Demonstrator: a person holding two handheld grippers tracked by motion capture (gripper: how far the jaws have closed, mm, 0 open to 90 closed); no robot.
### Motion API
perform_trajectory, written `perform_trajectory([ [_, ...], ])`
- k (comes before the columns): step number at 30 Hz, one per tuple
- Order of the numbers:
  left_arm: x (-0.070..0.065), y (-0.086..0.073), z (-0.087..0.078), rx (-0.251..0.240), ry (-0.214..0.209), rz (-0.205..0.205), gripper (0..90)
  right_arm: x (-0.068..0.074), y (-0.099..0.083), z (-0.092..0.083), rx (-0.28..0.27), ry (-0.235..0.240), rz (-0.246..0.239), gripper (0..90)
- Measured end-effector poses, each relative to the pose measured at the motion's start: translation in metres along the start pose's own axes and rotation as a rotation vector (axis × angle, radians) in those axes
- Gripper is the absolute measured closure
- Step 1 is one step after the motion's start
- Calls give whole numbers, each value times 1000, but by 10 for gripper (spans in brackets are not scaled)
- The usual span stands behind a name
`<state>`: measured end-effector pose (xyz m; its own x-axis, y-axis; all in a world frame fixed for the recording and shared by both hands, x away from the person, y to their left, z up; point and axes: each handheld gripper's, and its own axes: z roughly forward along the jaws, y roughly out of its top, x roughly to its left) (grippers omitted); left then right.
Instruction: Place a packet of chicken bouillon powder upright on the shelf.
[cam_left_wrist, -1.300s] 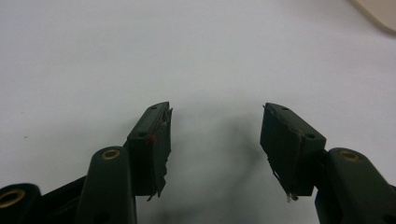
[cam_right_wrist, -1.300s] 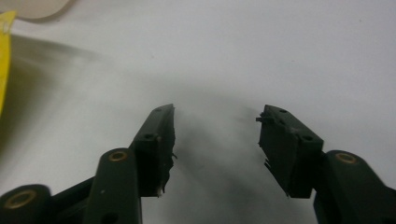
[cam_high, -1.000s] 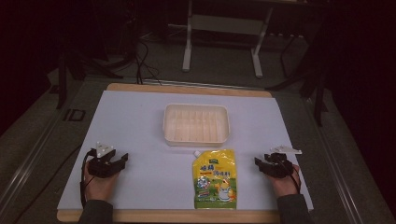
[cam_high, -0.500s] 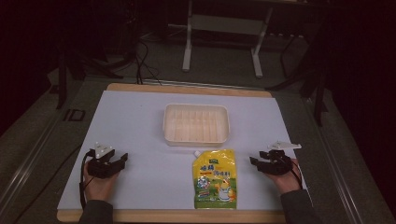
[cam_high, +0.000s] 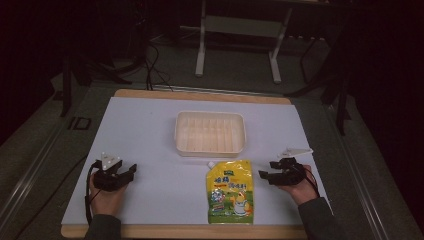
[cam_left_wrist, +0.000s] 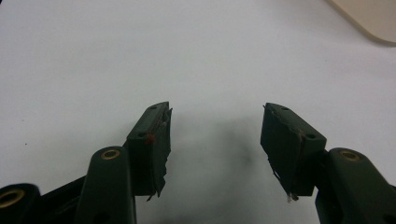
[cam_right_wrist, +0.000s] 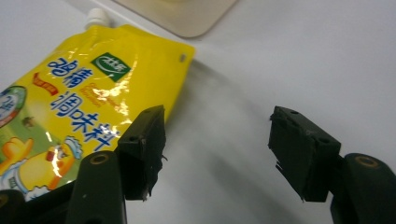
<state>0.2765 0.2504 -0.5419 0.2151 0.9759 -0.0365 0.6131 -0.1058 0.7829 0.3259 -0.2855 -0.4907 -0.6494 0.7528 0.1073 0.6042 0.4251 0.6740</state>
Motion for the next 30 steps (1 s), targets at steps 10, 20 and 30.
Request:
perform_trajectory([
  [10,0,0,0,-1,1,3,424,10,11,14,27,48,-46,364],
  [20,-1,0,0,2,2,6,425,14,20,27,56,63,-85,363],
  [30,0,0,0,0,-3,6,425,15,22,41,83,79,-95,347],
])
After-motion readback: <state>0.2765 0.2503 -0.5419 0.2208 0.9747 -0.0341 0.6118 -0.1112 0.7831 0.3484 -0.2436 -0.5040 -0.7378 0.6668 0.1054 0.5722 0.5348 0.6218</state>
